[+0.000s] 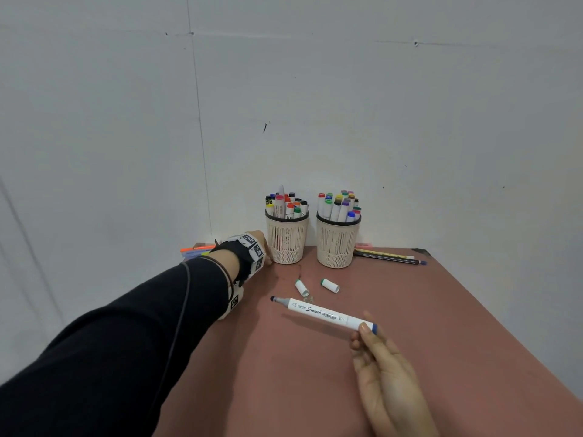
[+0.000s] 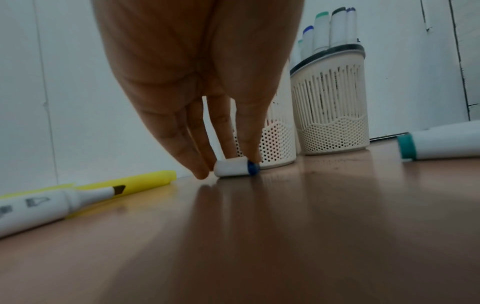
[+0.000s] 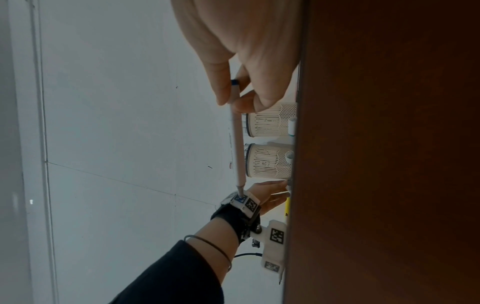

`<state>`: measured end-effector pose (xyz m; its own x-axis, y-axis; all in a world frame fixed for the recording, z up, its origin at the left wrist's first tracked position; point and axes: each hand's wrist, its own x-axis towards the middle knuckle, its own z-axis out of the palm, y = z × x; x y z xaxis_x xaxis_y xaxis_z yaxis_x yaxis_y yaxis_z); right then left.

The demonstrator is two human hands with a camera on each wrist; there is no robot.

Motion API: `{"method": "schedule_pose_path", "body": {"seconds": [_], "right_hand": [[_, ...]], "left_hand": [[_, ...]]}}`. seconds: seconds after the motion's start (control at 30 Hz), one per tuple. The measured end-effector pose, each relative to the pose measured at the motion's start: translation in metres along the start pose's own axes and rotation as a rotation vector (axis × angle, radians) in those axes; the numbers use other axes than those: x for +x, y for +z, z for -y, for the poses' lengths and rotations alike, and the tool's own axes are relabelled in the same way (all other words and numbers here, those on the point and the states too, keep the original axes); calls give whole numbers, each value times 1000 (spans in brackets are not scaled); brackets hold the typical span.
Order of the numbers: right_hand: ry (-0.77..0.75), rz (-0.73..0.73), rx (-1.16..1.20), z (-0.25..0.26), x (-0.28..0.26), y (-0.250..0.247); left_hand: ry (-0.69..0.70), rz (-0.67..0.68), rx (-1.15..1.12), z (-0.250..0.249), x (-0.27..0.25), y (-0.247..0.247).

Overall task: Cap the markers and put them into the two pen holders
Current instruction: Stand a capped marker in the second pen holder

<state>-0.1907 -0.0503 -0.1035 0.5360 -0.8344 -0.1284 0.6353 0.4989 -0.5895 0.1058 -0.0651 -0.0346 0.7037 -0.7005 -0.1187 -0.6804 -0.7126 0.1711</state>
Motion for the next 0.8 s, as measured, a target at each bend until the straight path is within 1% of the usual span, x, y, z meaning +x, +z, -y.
{"method": "schedule_pose_path", "body": {"seconds": [0.1, 0.17, 0.27, 0.33, 0.4, 0.47, 0.53, 0.7, 0.8], "right_hand": [[8, 14, 5, 1, -3, 3], [15, 23, 18, 2, -5, 3], [34, 31, 26, 3, -6, 3], [38, 30, 40, 4, -7, 4], [41, 24, 50, 4, -9, 5], [43, 22, 59, 5, -10, 6], [44, 14, 70, 5, -11, 5], [33, 9, 70, 6, -14, 4], [32, 15, 56, 6, -17, 5]], "left_hand": [[15, 62, -60, 1, -3, 0], [35, 77, -54, 3, -5, 1], [53, 148, -49, 8, -4, 4], [47, 169, -42, 6, -22, 3], [41, 163, -7, 5, -46, 3], [67, 132, -25, 10, -65, 4], [102, 129, -27, 17, -80, 5], [165, 227, -63, 29, -109, 2], [203, 217, -122, 31, -130, -1]]}}
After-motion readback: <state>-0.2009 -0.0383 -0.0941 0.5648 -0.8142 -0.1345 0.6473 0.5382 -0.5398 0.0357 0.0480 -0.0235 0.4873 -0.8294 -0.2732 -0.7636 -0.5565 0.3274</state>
